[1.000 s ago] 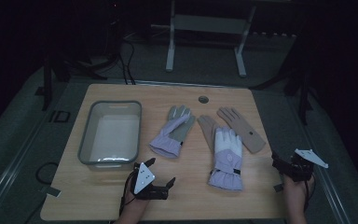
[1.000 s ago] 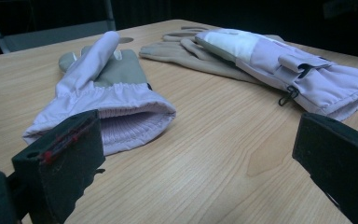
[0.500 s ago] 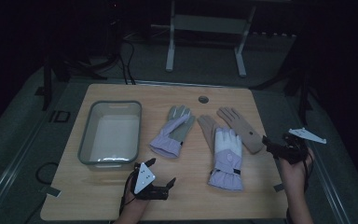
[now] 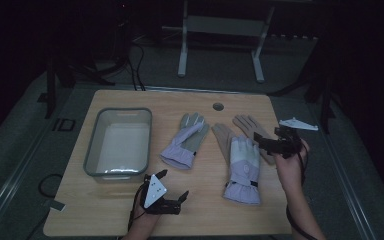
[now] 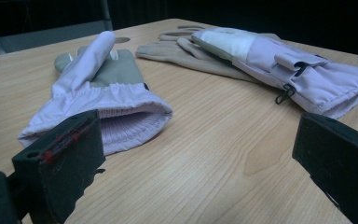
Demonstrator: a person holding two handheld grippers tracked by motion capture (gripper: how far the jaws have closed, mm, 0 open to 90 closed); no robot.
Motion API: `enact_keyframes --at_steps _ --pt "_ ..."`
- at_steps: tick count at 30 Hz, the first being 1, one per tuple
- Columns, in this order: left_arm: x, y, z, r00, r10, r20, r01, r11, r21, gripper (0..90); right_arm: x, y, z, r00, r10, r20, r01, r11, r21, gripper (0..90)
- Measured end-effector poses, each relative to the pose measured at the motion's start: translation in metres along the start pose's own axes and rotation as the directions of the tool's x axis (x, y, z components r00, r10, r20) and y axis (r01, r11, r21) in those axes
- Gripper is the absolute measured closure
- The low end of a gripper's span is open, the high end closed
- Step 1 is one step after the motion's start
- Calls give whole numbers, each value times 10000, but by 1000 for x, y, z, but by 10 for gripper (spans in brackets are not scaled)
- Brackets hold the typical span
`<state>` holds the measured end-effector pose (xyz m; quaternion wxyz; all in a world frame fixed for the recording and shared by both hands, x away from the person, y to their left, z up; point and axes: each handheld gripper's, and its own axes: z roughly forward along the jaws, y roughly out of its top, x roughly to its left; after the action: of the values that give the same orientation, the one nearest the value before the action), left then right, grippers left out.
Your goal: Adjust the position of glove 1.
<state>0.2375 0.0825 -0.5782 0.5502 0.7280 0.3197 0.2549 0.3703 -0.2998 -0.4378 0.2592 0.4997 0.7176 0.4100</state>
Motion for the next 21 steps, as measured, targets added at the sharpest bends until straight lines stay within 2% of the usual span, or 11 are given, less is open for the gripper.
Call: enact_keyframes --at_steps 3,5,6,13,18,21 --pt "0 0 0 10000 -24 15 24 10000 2 21 21 11 9 9992 -331 -228 329 9994 -116 115" --pt "1 0 0 10000 -63 20 63 10000 8 21 30 15 14 9988 -459 -180 458 9989 -57 115" --pt "1 0 0 10000 -72 28 72 10000 6 21 35 17 18 9983 -453 -367 452 9990 -17 115" --pt "1 0 0 10000 -58 54 58 10000 23 21 72 25 44 9940 -673 -863 697 9973 245 115" --pt "1 0 0 10000 -53 59 53 10000 12 21 97 29 59 9884 -625 -1381 679 9971 351 115" --pt "0 0 0 10000 -51 78 51 10000 -3 21 112 32 69 9864 -690 -1492 752 9965 364 115"
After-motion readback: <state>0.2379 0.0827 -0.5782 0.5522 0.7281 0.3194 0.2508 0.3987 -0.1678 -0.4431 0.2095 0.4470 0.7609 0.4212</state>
